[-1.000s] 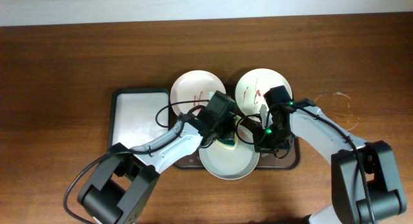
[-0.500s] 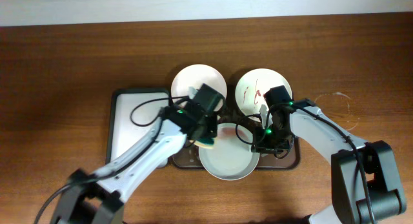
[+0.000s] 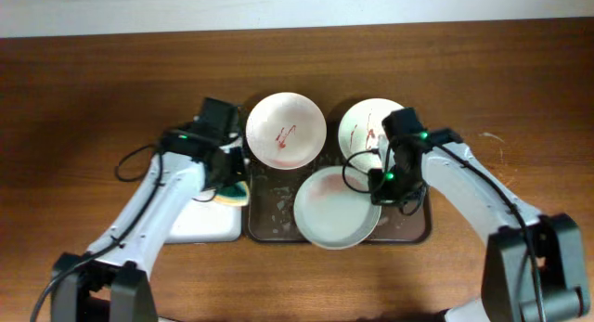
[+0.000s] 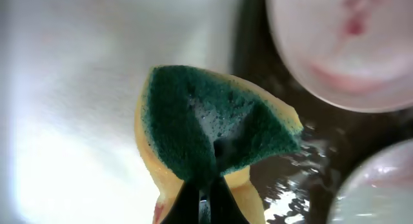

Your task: Clean dirty plates on tray and stack at the side

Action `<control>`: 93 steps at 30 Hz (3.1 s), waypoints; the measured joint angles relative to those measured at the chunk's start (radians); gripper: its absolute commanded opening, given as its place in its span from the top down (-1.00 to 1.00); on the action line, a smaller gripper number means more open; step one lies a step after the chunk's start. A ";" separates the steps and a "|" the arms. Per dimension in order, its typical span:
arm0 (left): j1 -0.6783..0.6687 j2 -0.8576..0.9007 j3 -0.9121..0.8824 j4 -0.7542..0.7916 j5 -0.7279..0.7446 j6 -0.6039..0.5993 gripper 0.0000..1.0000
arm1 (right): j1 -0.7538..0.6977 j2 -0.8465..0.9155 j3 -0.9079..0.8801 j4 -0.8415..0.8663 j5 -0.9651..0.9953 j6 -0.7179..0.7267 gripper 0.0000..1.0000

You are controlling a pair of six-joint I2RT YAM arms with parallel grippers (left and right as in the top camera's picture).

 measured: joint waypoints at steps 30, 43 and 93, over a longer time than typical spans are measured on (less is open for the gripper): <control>0.199 0.000 -0.150 0.206 0.243 0.254 1.00 | 0.204 -0.106 0.186 -0.115 0.238 0.155 0.92; -0.191 0.000 -0.151 0.303 0.410 0.196 1.00 | 0.203 -0.055 -0.115 0.136 0.143 0.162 0.92; -0.059 -0.005 -0.097 0.156 0.302 0.050 1.00 | 0.201 -0.055 -0.126 0.119 0.134 0.162 0.22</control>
